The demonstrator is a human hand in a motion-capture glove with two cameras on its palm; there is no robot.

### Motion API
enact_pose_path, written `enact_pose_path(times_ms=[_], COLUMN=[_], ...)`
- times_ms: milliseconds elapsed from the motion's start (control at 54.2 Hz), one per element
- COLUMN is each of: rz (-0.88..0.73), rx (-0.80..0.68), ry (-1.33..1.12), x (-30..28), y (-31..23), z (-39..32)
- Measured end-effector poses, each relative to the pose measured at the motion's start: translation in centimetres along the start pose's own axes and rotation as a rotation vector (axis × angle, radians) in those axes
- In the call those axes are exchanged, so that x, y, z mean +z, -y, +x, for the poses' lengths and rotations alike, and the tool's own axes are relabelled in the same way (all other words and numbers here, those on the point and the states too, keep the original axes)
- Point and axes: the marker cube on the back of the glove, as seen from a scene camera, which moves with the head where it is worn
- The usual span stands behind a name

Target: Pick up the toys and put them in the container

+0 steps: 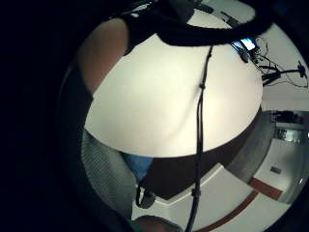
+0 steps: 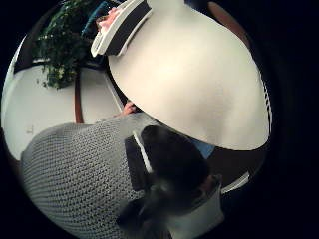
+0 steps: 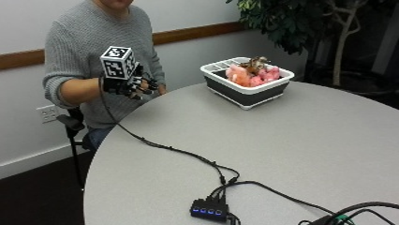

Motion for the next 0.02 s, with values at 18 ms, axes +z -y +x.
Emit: enact_pose_path(times_ms=[18], rz=[0.000], rx=[0.000], ry=[0.001], x=[0.01], y=[0.02], z=[-0.02])
